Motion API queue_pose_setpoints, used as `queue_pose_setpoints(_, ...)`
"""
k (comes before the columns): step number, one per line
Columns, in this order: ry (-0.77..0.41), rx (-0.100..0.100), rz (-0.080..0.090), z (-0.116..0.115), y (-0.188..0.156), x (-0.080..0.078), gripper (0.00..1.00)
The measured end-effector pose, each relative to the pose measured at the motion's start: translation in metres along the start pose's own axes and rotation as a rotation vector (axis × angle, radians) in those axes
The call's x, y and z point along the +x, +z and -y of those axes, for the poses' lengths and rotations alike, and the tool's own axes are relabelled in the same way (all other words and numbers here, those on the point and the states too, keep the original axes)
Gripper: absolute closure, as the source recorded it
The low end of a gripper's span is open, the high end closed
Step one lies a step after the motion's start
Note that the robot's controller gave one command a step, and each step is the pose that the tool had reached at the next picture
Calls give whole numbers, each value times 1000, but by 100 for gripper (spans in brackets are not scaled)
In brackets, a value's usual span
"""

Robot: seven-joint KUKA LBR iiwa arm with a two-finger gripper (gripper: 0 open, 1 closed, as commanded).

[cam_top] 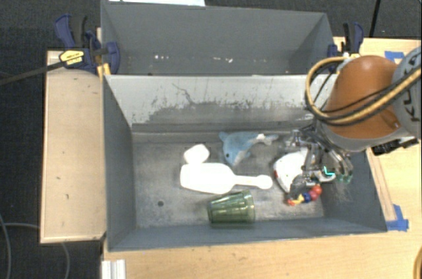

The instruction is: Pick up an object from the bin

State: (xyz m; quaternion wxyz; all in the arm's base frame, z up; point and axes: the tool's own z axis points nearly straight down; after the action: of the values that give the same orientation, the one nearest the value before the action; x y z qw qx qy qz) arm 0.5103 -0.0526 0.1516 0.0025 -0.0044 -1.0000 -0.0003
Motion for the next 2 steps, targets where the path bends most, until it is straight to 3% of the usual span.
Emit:
queue_pose_setpoints(1,-2,1,8,0,-4,-2,0)
queue_pose_setpoints(2,-109,4,16,-28,29,-6,0)
